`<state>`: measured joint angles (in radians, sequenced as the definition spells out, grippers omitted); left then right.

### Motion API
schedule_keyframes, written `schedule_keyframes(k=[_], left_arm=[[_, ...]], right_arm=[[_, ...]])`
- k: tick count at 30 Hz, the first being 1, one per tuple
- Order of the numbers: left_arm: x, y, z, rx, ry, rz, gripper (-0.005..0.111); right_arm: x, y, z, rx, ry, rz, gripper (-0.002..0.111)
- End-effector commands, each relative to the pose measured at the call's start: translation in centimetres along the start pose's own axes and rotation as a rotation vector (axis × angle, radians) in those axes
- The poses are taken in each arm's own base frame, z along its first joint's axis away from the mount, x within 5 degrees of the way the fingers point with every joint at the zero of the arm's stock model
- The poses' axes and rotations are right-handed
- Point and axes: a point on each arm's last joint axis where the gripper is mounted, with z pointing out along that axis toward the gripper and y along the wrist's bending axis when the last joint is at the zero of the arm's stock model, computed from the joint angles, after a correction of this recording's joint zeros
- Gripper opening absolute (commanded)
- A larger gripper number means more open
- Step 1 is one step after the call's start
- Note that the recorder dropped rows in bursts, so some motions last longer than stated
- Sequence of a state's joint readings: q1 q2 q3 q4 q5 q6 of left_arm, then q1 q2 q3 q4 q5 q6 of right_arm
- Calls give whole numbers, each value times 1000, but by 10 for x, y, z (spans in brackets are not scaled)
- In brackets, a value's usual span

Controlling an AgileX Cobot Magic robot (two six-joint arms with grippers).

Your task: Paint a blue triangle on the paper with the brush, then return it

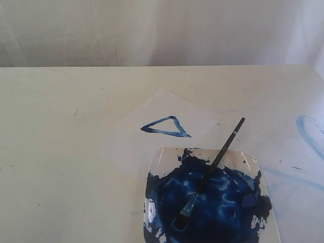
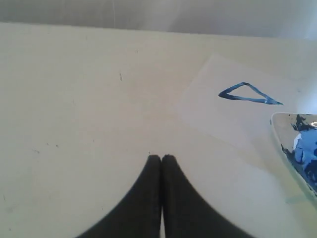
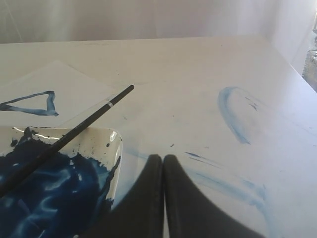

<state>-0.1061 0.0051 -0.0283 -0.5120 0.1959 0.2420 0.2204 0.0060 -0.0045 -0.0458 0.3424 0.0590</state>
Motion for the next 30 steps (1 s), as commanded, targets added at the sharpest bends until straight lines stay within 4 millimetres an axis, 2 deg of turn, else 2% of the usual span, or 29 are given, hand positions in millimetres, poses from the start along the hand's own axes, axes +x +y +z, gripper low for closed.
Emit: schedule_keyframes(k=[1,6,10,18,30], left_arm=[[5,7,2,-56,-28,-154,0],[5,19,1,-193,-18,-20,0],[15,20,0,-202,98,37,0],[15,19,0,-191,109,184,0],[14,21,0,-235,93,79,0]], right_arm=[[1,0,0,-3,-9,-3,0],[1,0,0,-3,-9,-3,0],[1,0,0,-3,-9,-3,0],[1,0,0,-3,-9,-3,0],[1,0,0,-3,-9,-3,0]])
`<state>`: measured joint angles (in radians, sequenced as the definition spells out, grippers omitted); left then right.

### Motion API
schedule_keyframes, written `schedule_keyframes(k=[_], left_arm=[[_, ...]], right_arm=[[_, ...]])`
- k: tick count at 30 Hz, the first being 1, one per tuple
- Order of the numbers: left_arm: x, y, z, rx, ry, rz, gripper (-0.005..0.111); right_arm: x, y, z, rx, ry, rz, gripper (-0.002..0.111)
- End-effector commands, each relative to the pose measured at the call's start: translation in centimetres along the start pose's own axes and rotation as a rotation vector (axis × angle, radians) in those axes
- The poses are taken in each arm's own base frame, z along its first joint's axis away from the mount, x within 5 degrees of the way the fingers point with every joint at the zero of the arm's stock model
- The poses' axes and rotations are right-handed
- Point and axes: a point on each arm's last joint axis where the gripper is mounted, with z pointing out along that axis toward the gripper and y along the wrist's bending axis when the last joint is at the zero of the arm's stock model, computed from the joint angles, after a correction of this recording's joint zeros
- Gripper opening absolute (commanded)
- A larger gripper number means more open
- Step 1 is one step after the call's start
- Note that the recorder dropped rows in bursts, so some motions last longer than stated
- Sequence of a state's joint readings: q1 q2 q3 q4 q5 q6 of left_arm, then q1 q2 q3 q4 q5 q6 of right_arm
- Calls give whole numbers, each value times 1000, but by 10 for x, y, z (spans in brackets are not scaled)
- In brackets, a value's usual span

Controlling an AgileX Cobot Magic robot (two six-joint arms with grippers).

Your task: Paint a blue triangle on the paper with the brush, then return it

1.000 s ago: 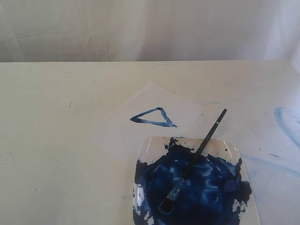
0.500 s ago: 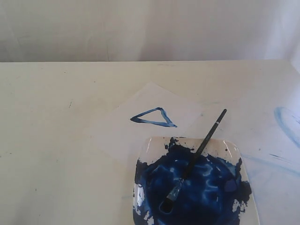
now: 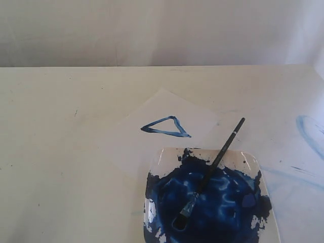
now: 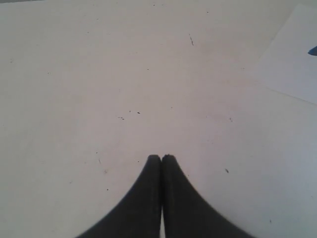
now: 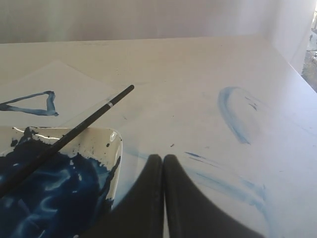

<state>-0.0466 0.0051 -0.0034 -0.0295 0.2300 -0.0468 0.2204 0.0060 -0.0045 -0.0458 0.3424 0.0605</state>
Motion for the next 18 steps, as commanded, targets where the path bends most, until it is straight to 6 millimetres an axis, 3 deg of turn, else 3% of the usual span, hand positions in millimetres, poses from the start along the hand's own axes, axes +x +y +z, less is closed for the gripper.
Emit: schedule_keyframes(k=[1,9,18], left_arm=[[1,0,0,-2,3,-71,0],[2,5,0,-52,2,-135,0],[2,3,0,-30,5,-25,0]], right_arm=[[1,0,0,-3,-9,-4,0],[1,0,0,-3,-9,-4,0],[1,0,0,-3,-9,-4,0]])
